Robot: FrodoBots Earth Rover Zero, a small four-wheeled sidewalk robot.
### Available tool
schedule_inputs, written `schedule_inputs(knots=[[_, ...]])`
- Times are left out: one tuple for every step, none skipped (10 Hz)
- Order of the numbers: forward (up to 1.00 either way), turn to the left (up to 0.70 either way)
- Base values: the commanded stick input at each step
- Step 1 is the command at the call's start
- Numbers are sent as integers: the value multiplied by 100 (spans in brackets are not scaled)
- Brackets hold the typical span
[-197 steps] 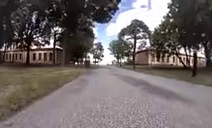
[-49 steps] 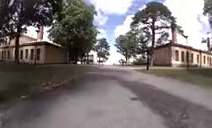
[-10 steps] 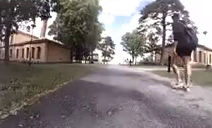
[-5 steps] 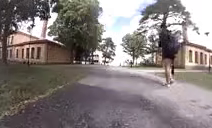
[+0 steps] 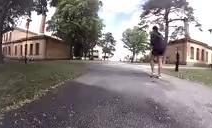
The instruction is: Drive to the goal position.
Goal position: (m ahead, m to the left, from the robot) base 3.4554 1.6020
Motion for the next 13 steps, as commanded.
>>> schedule_inputs(knots=[[70, 0], [70, 0], [70, 0], [70, 0], [70, 0], [70, 0], [70, 0], [70, 0], [70, 0], [70, 0], [70, 0], [70, 0], [70, 0]])
